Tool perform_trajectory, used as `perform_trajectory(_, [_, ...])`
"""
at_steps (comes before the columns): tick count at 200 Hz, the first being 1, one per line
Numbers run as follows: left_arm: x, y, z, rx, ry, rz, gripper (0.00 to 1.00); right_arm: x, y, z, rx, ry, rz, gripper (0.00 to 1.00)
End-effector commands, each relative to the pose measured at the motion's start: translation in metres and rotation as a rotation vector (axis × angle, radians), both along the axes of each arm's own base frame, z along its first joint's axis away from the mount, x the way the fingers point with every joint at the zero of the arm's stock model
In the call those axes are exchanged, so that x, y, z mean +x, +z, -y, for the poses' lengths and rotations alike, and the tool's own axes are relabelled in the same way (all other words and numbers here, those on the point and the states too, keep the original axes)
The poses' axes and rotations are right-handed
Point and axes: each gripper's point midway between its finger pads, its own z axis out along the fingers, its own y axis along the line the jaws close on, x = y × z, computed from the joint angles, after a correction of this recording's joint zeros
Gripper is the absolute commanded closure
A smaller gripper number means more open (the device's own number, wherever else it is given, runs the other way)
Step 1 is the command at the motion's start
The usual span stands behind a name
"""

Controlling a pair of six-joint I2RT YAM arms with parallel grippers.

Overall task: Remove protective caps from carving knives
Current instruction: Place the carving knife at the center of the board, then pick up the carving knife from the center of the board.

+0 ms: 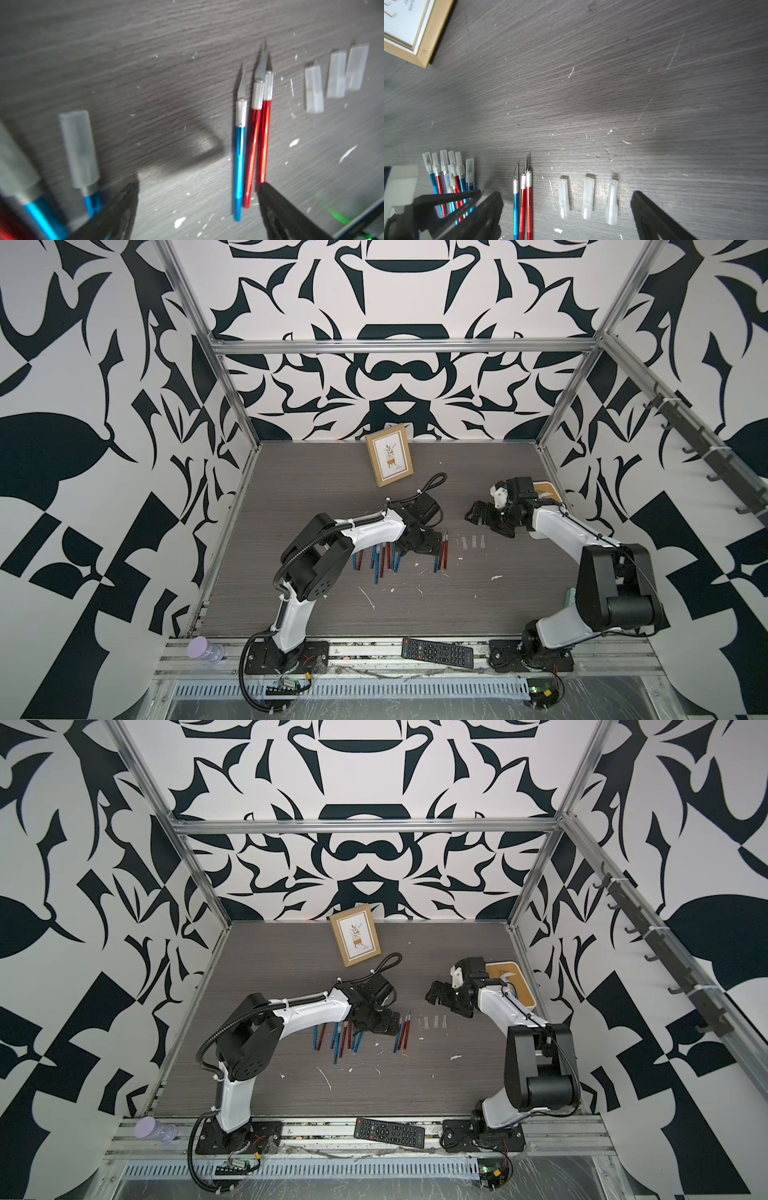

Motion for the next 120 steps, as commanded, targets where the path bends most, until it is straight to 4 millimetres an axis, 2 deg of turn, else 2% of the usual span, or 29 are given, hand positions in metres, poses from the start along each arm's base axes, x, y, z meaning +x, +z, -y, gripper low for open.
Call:
perform_trajectory(1, [0.002,0.019,-0.016,0.052,0.012,0.057,0.00,0.002,0.003,-0.001,0.013,0.004,0.019,0.01])
perform_trajectory(41, [0.000,0.020,-0.030,0.100,0.010,0.073,0.00,0.002,0.001,-0.002,0.019,0.004,0.011,0.01])
perform_trajectory(114, [-0.007,-0.001,-0.049,0.206,0.000,0.042,0.14,0.003,-0.001,-0.004,0.029,0.005,0.010,0.01])
perform_trajectory(120, [-0.008,-0.002,-0.050,0.210,-0.002,0.039,0.19,0.003,-0.001,-0.004,0.030,0.005,0.008,0.01])
